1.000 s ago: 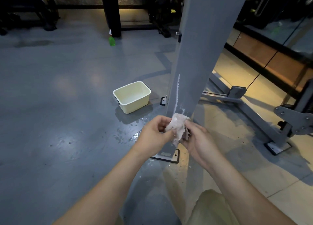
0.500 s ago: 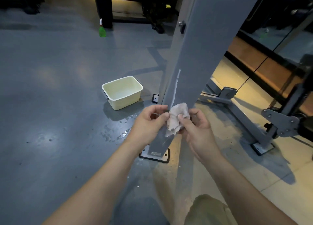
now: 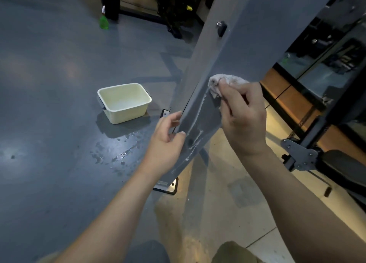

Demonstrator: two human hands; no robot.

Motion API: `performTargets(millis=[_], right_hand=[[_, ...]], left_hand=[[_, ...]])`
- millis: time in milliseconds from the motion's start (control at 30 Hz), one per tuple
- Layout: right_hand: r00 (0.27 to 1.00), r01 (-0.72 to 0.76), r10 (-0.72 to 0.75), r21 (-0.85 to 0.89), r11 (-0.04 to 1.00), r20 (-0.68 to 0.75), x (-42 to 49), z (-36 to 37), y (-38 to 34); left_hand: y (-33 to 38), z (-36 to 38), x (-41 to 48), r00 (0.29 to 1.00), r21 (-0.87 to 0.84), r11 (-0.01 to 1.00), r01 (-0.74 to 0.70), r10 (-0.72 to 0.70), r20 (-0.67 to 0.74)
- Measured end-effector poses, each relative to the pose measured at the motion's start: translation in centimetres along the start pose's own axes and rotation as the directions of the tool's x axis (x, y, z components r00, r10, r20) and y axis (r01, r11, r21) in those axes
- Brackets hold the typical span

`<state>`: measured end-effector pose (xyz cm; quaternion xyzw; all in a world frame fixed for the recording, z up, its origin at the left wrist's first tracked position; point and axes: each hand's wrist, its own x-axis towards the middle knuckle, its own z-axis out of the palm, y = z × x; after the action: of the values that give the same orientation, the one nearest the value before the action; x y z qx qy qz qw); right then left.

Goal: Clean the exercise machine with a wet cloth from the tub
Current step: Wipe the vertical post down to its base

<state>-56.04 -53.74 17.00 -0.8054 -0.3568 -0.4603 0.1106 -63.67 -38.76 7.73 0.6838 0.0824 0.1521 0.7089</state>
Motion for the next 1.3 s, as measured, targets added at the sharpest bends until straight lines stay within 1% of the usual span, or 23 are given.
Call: performTargets(millis=[100, 200, 267, 333, 467, 533, 667, 733, 800, 900, 933, 967, 1033, 1100, 1133, 1200, 1300], right_hand=[[1.0, -0.015, 0.015, 0.016, 1.0, -0.014, 1.0, -0.8, -0.2], [0.997, 0.02, -0.019, 0.016, 1.0, -0.079, 2.8, -0.8, 0.0], [0.996, 0.038, -0.037, 0.008, 0.999, -0.085, 3.0, -0.2, 0.0], [0.998, 0.057, -0.057, -0.003, 0.998, -0.034, 2.5, 0.2, -0.3], [0.987, 0.073, -0.069, -0.021, 0.997, 0.146, 1.6, -0.3, -0.6], [0.984, 0.075, -0.071, -0.016, 0.997, 0.16, 2.6, -1.6, -0.7], [1.0, -0.001, 0.0, -0.04, 0.999, -0.025, 6.4, -2.7, -0.3], [0.999, -0.045, 0.045, -0.02, 0.999, 0.002, 6.6, -2.0, -0.4], [0.985, -0.141, 0.137, 0.034, 0.989, 0.108, 5.1, -1.5, -0.9], [0.967, -0.088, 0.076, 0.039, 0.995, 0.243, 2.8, -1.7, -1.5], [0.966, -0.057, 0.049, 0.024, 0.998, 0.255, 2.9, -2.1, -1.5], [0.974, -0.01, 0.01, -0.002, 1.0, 0.227, 3.5, -2.5, -1.4], [0.994, 0.034, -0.029, -0.04, 0.999, 0.104, 5.4, -3.0, -1.2], [1.0, 0.009, -0.008, -0.056, 0.998, 0.016, 7.0, -2.7, -0.8], [1.0, 0.003, -0.002, -0.058, 0.998, 0.009, 7.0, -2.1, -0.8], [0.998, 0.034, -0.032, -0.041, 0.999, 0.046, 5.3, -0.5, -0.5], [0.977, 0.135, -0.126, -0.044, 0.99, 0.173, 1.8, 0.6, -0.2]], left_hand=[[-0.4, 0.4, -0.2, 1.0, -0.004, 1.0, 0.001, -0.001, 0.018], [-0.7, 0.3, 0.0, 1.0, 0.01, 1.0, -0.001, 0.001, 0.029], [-0.8, 0.4, 0.4, 1.0, 0.005, 1.0, -0.008, 0.008, 0.025], [-0.8, 0.4, 0.7, 1.0, -0.009, 1.0, -0.004, 0.004, 0.022], [-0.8, 0.2, 0.8, 0.999, -0.005, 1.0, 0.004, -0.003, 0.047], [-0.5, 0.0, 0.8, 0.998, -0.006, 1.0, 0.007, -0.007, 0.056], [0.1, -0.1, 0.8, 0.998, -0.001, 1.0, 0.001, -0.001, 0.07], [0.1, -0.2, 0.9, 0.997, -0.004, 1.0, -0.001, 0.001, 0.076], [0.0, -0.3, 1.1, 0.997, -0.015, 1.0, 0.011, -0.01, 0.077], [0.1, -0.6, 1.1, 0.995, -0.008, 0.999, 0.035, -0.034, 0.092], [0.1, -0.8, 1.2, 0.995, -0.006, 0.999, 0.037, -0.036, 0.098], [0.0, -0.8, 1.2, 0.994, -0.006, 0.999, 0.041, -0.04, 0.104], [0.1, -0.9, 1.3, 0.992, -0.007, 0.999, 0.046, -0.045, 0.118], [0.1, -1.0, 1.3, 0.992, -0.008, 0.999, 0.044, -0.043, 0.122], [0.2, -0.9, 1.3, 0.991, -0.01, 0.999, 0.043, -0.042, 0.128], [0.4, -0.8, 1.2, 0.99, -0.017, 0.999, 0.039, -0.037, 0.136], [0.6, -0.8, 1.2, 0.989, -0.03, 0.998, 0.057, -0.052, 0.139]])
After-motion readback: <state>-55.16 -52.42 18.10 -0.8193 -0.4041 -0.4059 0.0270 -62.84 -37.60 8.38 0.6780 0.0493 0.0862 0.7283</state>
